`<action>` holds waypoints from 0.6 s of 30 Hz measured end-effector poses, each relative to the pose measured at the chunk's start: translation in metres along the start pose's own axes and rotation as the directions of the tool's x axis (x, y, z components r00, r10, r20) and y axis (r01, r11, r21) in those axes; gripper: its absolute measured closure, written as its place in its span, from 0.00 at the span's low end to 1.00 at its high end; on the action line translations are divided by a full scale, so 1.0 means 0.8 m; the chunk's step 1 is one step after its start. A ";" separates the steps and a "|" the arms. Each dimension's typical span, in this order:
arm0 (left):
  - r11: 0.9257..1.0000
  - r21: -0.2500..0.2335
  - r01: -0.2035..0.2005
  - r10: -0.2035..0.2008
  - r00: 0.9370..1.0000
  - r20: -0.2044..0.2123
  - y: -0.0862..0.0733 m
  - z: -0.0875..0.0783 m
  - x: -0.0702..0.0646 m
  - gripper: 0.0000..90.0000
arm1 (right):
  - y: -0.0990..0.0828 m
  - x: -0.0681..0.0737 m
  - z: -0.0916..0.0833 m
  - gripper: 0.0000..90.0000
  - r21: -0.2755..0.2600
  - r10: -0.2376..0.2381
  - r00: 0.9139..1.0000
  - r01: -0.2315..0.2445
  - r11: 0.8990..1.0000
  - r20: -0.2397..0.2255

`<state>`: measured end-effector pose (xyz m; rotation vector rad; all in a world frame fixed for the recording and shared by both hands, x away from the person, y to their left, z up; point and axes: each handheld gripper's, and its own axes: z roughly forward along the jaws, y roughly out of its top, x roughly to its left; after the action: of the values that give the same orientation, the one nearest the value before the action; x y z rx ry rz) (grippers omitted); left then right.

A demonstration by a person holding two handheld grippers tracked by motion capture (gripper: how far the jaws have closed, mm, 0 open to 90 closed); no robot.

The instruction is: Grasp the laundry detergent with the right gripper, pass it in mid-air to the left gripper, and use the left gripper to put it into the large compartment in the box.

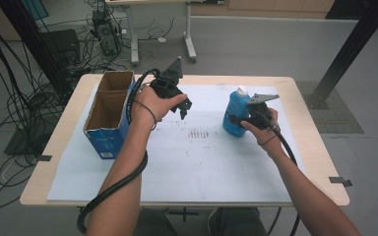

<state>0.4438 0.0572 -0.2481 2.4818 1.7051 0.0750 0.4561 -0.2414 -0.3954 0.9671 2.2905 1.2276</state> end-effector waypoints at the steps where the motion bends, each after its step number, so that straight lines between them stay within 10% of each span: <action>1: 1.000 0.000 0.000 0.000 1.000 -0.001 0.000 0.000 0.000 0.07 | 0.000 0.000 0.000 0.49 0.000 0.000 1.000 0.000 1.000 0.000; 18: 1.000 -0.001 -0.002 0.002 1.000 -0.002 0.000 -0.001 0.000 0.07 | 0.000 0.000 0.000 0.49 -0.001 0.001 1.000 -0.001 1.000 -0.002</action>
<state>0.4438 0.0576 -0.2475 2.4834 1.7034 0.0775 0.4563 -0.2417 -0.3955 0.9675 2.2916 1.2302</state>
